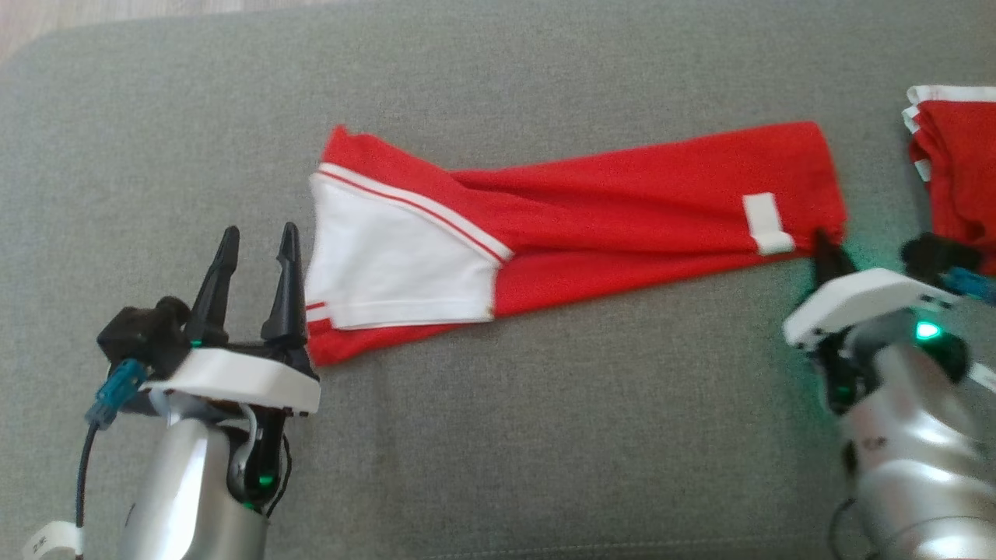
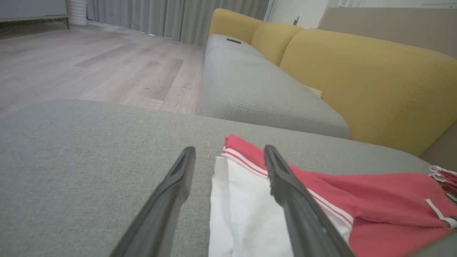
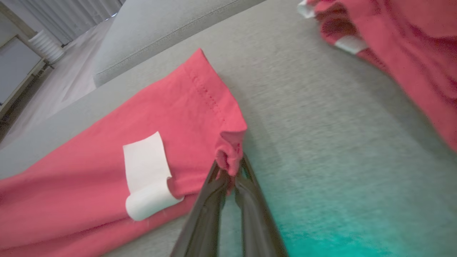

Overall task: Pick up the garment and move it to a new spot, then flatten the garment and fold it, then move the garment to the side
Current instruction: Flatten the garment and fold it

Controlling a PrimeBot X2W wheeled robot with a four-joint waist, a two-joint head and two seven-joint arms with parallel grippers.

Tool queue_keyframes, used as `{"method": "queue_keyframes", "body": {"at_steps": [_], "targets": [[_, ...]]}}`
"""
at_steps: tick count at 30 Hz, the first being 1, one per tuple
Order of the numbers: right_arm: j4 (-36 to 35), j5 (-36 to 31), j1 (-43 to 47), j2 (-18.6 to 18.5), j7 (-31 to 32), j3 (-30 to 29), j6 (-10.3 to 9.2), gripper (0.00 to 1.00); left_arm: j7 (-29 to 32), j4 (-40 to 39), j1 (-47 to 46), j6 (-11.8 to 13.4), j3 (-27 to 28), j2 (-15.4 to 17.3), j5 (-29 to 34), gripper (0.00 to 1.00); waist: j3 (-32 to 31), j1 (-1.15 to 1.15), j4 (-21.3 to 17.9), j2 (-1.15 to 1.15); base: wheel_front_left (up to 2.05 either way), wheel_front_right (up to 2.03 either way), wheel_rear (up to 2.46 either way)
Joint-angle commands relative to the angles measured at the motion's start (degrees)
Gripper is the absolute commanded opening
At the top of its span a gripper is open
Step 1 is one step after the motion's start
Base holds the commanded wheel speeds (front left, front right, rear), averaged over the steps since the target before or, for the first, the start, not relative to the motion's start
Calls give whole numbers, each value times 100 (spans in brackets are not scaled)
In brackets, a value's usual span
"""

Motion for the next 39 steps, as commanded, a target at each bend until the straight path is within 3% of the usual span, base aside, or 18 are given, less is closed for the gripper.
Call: {"method": "queue_keyframes", "body": {"at_steps": [1, 5, 8, 14, 21, 25, 29, 39], "targets": [[-76, -88, -133, -264, -123, -53, -5, 0, -35, -152, -204, -16, 218, 37, 49, 100, -43, 0, 1, 0, 0, 0, 0], [48, -251, -155, -615, -272, -494, -5, 0, -35, -133, -149, -32, 239, 22, 45, 100, -145, 0, -4, 0, 0, 0, 0], [70, -347, -174, -653, -328, -624, -5, 0, -35, -123, -117, -38, 256, 16, 44, 100, -203, 0, -16, 0, 0, 0, 0], [-288, -382, -184, -164, -351, -362, -5, 0, -35, -93, -4, -51, 299, 4, 49, 100, -394, 0, -83, 0, 0, 0, 0], [-1421, 37, 95, 252, -111, 706, -5, 0, -35, -65, 93, -61, 324, -4, 51, 100, -593, 0, -143, 0, 0, 0, 0], [-2288, 1004, 451, 265, 131, 1848, -5, 0, -35, -54, 107, -66, 285, -7, 44, 100, -679, 0, -62, 0, 0, 0, 0], [-2935, 1552, 763, 267, 289, 2633, -5, 0, -35, -56, 126, -70, 248, -9, 29, 100, -736, 0, 102, 0, 0, 0, 0], [-3051, 2145, 894, 268, 345, 3540, -5, 0, -35, -47, 200, -29, 161, -12, -104, 100, -729, 0, 683, 0, 0, 0, 0]]}}
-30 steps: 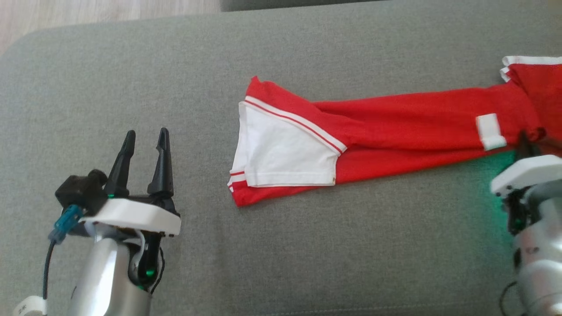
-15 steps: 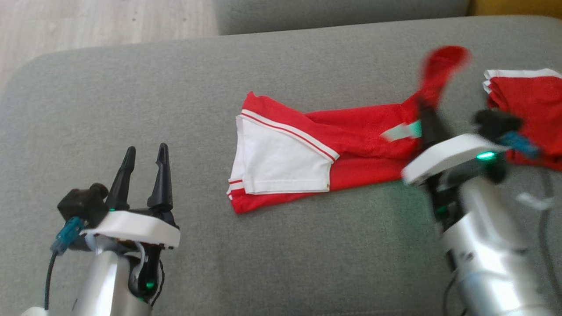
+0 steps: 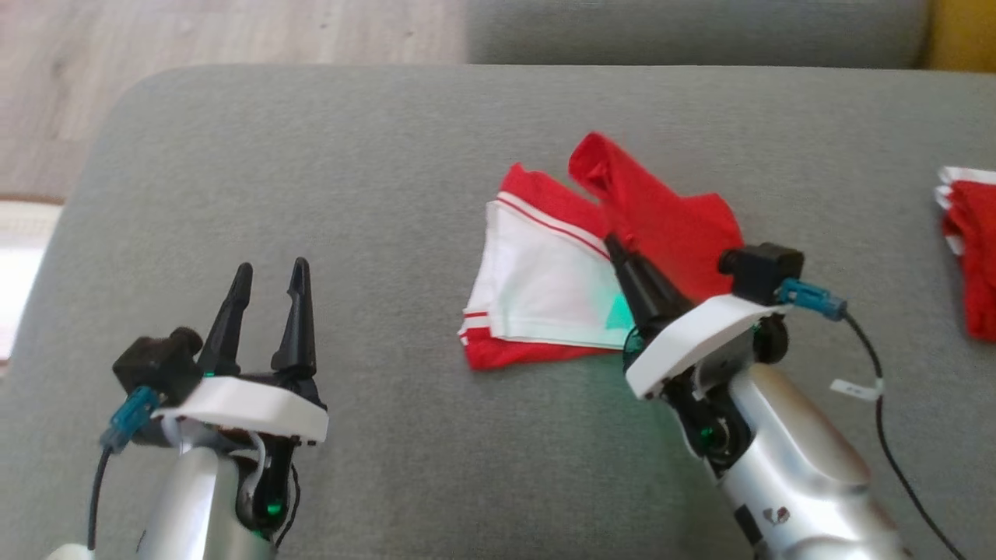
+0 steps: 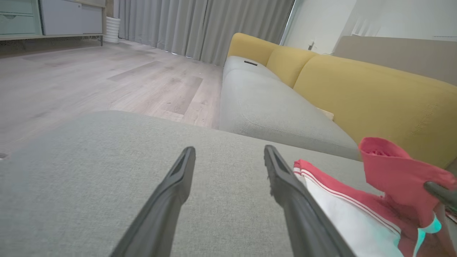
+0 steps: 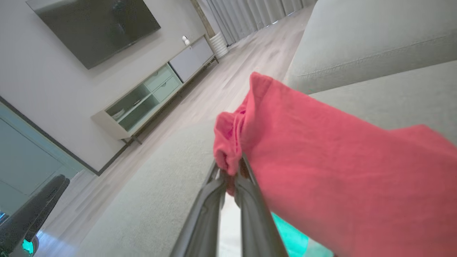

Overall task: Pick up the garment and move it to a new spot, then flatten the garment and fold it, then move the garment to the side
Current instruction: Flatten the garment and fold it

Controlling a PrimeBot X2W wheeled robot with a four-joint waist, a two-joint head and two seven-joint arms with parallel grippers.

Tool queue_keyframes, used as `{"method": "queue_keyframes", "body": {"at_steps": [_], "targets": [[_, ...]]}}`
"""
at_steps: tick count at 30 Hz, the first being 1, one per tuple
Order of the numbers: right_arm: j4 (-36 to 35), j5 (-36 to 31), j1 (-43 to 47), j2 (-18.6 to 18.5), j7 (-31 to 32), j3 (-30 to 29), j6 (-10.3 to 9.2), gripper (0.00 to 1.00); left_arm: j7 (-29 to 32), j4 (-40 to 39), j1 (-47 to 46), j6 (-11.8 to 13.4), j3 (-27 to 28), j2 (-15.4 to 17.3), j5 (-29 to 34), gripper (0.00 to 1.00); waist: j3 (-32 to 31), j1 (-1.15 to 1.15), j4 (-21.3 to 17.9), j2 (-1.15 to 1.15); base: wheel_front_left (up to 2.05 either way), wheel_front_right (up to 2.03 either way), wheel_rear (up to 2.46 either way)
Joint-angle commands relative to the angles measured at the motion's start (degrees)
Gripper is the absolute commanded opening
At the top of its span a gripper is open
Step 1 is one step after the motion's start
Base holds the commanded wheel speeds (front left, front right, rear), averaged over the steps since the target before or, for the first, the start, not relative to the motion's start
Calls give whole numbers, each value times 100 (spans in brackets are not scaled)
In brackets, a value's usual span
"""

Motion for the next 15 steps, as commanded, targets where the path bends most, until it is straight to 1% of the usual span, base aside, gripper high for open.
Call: {"method": "queue_keyframes", "body": {"at_steps": [1, 8, 12, 13, 14, 15], "targets": [[-82, 129, -202, 70, -75, 210, -5, 0, -34, -165, -90, 19, 148, 59, -36, 100, 32, 0, 187, 0, 0, 0, 0], [447, 611, -503, 70, -318, 886, -5, 0, -34, -155, -119, 35, 49, 58, -75, 100, 107, 0, 526, 0, 0, 0, 0], [774, 870, -648, 71, -432, 1315, -5, 0, -34, -153, -128, 45, 34, 58, -84, 100, 155, 0, 616, 0, 0, 0, 0], [774, 870, -648, 71, -432, 1315, -5, 0, -34, -153, -128, 45, 34, 58, -84, 100, 155, 0, 616, 0, 0, 0, 0], [956, 953, -709, 71, -497, 1520, -5, 9, -34, -146, -129, 48, 37, 58, -85, 100, 176, 0, 630, 0, 0, 0, 0], [953, 1066, -716, 71, -509, 1661, -5, 93, -34, -145, -131, 49, 44, 58, -86, 100, 186, 0, 631, 0, 0, 0, 0]]}}
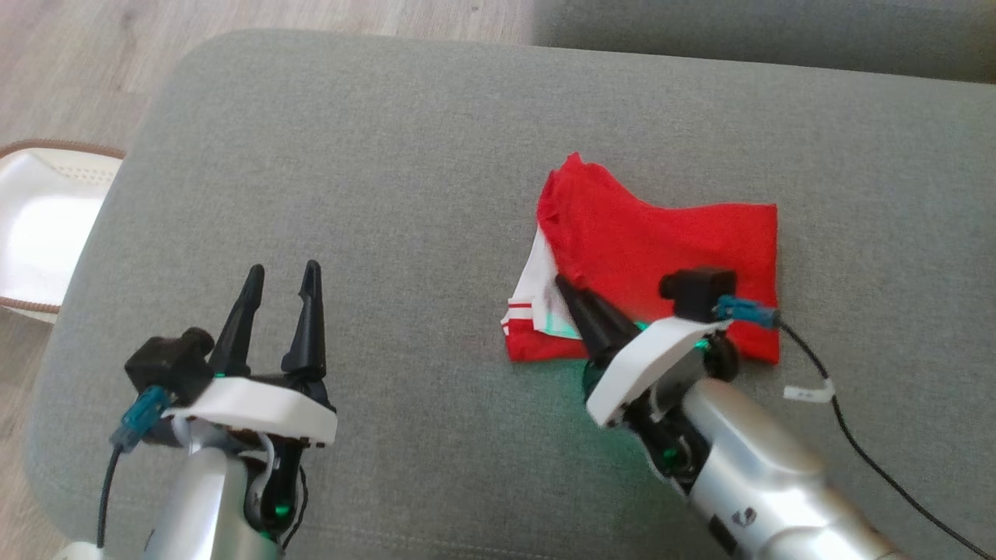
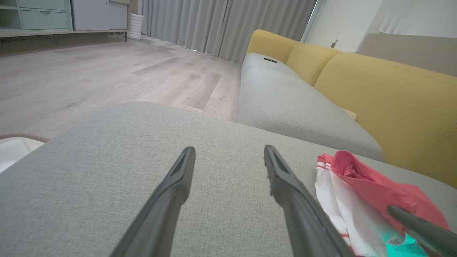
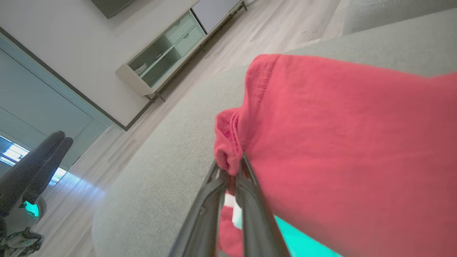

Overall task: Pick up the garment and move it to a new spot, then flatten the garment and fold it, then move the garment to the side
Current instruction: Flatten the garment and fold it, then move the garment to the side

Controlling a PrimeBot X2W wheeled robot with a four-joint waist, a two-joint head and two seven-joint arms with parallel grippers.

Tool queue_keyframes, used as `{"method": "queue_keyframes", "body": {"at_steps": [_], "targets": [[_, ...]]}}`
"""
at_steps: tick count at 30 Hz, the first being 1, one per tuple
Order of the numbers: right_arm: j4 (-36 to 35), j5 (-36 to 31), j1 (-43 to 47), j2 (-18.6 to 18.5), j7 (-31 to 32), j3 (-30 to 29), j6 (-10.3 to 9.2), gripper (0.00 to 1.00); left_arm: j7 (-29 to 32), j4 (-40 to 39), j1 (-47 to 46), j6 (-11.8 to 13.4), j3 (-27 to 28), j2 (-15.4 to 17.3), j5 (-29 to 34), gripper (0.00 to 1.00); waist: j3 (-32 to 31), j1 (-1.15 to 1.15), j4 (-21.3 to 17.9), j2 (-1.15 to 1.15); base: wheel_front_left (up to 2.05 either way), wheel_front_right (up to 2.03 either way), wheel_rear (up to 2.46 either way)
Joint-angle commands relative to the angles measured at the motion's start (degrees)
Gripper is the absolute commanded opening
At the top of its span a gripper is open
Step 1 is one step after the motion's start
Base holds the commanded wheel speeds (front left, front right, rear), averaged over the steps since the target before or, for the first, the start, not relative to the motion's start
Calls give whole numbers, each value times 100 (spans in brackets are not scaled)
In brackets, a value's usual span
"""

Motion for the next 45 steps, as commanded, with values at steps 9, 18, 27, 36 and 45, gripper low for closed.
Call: {"method": "queue_keyframes", "body": {"at_steps": [9, 18, 27, 36, 45], "targets": [[-274, 627, -505, 112, -349, 836, -5, 100, -34, -198, -169, 41, 305, 57, -5, 100, -38, 0, -313, 0, 0, 0, 0], [504, -556, -952, 112, -810, 5, -5, 100, -34, -443, -95, 76, 351, 57, -90, 100, -152, 0, -854, 0, 0, 0, 0], [-240, -2582, -312, -221, -856, -1982, -5, 100, -34, -802, -65, 157, 335, 57, -154, 100, -172, 0, -1188, 0, 0, 0, 0], [-1463, -3863, 848, 18, -857, -3293, -5, 100, -34, -1122, 88, 205, 432, 57, -191, 100, -201, 0, -1305, 0, 0, 0, 0], [-1955, -3931, 1372, 109, -857, -3522, -5, 100, -34, -1102, 305, 197, 440, 57, -171, 100, -214, 0, -1346, 0, 0, 0, 0]]}}
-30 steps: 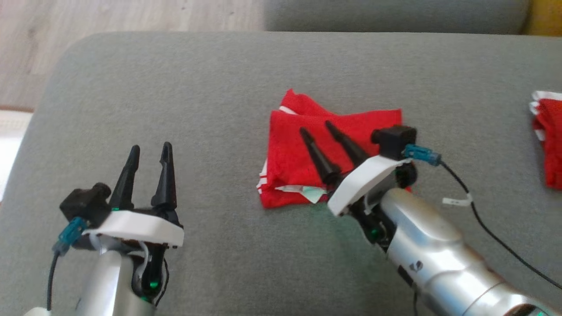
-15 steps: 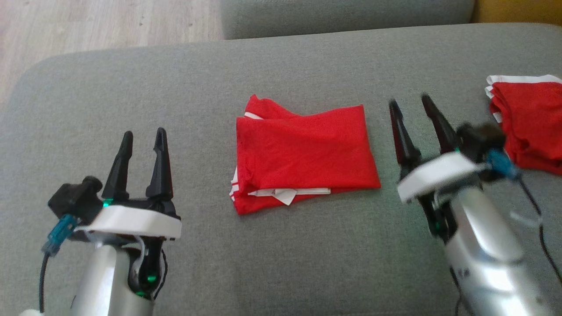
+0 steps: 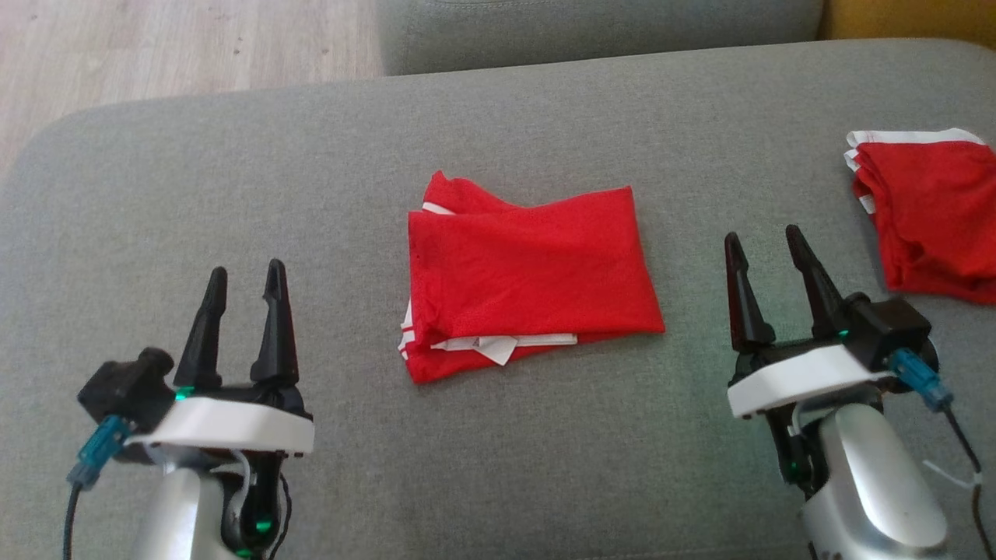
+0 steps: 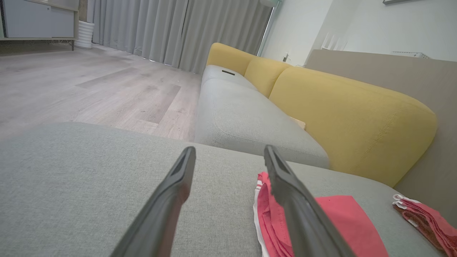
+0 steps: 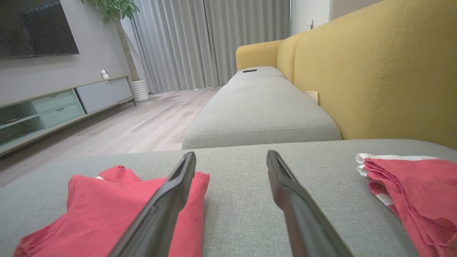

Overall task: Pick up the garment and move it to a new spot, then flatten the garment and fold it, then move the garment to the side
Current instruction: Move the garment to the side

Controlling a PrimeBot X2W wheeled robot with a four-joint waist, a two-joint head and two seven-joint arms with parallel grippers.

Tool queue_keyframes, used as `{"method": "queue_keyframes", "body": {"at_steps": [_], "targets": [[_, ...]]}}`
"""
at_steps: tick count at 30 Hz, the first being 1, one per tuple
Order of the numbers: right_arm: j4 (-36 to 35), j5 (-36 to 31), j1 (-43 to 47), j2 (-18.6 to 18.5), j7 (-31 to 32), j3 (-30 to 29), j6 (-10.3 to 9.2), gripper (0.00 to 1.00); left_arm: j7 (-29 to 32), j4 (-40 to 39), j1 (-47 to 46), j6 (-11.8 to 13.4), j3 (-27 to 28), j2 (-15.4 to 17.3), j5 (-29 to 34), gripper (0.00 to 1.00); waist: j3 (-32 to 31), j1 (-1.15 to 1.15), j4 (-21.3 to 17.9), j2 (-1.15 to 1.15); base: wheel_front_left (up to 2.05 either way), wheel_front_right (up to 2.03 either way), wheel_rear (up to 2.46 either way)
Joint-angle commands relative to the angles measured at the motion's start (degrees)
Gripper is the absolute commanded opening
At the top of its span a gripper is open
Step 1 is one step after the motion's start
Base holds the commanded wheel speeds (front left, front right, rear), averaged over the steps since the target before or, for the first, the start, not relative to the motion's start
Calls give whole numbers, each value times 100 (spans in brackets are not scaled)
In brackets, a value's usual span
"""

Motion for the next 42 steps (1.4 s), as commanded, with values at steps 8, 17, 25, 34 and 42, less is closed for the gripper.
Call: {"method": "queue_keyframes", "body": {"at_steps": [8, 17, 25, 34, 42], "targets": [[-335, -48, -111, 78, 40, 88, -5, 100, -30, -141, -271, -23, 71, 60, 18, 100, 143, 0, 72, 0, 0, 0, 0], [34, -233, -345, 79, 460, 189, -5, 100, -30, -133, -431, -53, -122, 60, -25, 100, 443, 0, 306, 0, 0, 0, 0], [649, -211, -572, 79, 763, 199, -5, 100, -30, -75, -579, -41, -220, 60, -74, 100, 626, 0, 593, 0, 0, 0, 0], [1300, 123, -908, 79, 904, 325, -5, 100, -30, -61, -661, -28, -260, 60, -118, 100, 767, 0, 774, 0, 0, 0, 0], [1909, 753, -1260, 79, 1155, 595, -5, 100, -30, -69, -717, -9, -322, 60, -153, 100, 855, 0, 831, 0, 0, 0, 0]]}}
